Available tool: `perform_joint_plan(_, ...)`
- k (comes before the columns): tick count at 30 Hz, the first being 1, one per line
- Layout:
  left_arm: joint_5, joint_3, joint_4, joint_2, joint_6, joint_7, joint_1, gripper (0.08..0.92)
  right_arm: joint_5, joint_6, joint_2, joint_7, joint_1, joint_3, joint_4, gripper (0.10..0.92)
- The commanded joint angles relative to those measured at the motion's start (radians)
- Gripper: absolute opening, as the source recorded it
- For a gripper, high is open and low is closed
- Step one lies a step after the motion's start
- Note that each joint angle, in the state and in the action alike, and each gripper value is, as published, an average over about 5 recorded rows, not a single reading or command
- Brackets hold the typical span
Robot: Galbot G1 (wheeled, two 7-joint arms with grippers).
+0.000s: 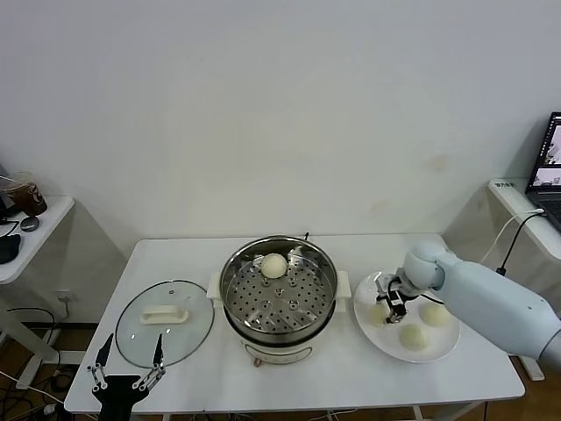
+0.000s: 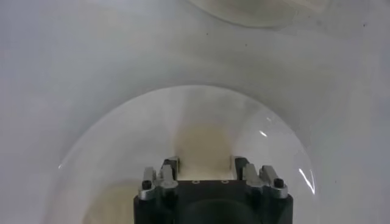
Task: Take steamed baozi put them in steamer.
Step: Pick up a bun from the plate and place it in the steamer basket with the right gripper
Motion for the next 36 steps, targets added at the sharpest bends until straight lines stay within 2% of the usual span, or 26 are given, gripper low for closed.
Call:
perform_joint_plan(1, -0.001, 0.003, -0.001, 0.0, 0.001, 0.001, -0.001, 0.823, 0.063, -0.006, -0.045, -0.024, 0.066, -0.019, 0.042, 0.536)
perform_joint_plan(10, -0.005, 0.019, -0.001, 0.015, 0.001, 0.002, -0.014, 0.823, 0.358, -0.064, -0.158, -0.07, 0.508, -0.173, 0.151, 0.544)
perform_joint_plan(14, -0.011, 0.027, 0.001, 0.021, 0.006, 0.003, -0.033, 0.823, 0.52, -0.14, -0.094, -0.029, 0.755, -0.345, 0.198, 0.55)
perform_joint_plan(18, -0.011, 0.037, 0.009, 0.023, 0.011, 0.004, -0.047, 0.823, 0.615, -0.221, 0.016, 0.022, 0.872, -0.445, 0.247, 0.555)
perform_joint_plan(27, -0.016, 0.027, 0.046, 0.025, 0.01, 0.003, -0.071, 0.823, 0.824, -0.489, 0.322, 0.264, 0.8, -0.478, 0.262, 0.56)
perform_joint_plan(31, -0.017, 0.02, 0.061, 0.022, 0.011, 0.004, -0.083, 0.823, 0.812, -0.504, 0.443, 0.313, 0.718, -0.478, 0.195, 0.565)
perform_joint_plan(36, -0.021, 0.008, 0.075, 0.021, 0.008, 0.003, -0.091, 0.823, 0.783, -0.503, 0.517, 0.312, 0.645, -0.492, 0.134, 0.566)
